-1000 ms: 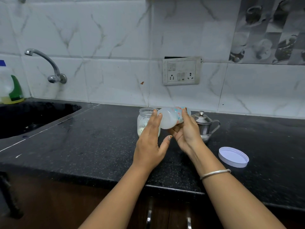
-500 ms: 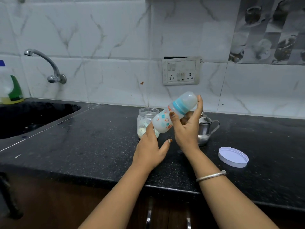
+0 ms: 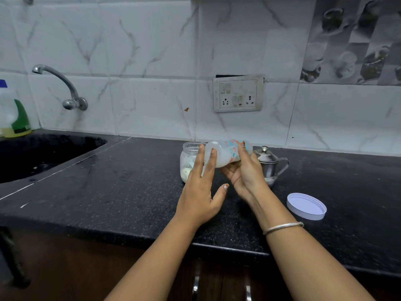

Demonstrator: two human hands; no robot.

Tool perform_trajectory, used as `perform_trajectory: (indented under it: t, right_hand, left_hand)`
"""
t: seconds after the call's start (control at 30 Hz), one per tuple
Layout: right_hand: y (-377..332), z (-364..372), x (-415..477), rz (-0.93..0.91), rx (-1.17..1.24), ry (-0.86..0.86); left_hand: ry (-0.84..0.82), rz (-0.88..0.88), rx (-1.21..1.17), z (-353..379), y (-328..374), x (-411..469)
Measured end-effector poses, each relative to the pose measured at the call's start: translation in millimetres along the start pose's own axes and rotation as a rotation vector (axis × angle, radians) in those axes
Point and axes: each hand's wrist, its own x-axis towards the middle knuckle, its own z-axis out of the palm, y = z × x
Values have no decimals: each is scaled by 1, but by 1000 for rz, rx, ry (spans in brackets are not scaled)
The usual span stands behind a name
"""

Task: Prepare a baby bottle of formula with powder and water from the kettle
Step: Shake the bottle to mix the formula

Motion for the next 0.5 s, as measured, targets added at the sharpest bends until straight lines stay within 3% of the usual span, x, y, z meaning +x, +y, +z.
perform_trajectory:
  t: [0.1,0.3,0.4,0.5]
  right_hand:
    - [-1,2,-1,-135,-98,18]
    - [8,-1,-9,-587,-501,-31]
    - [8,2,-12,-611,-522,-37]
    - [4,3,-10,-516,-407,-4]
  left_hand:
    - [-8,-28,-6,3,0,-3]
    - [-60,-207,3,5,-5,-2]
    - [-58,-223,9,6,-6,-2]
    - [-27,-171,-21,5,-3,-2]
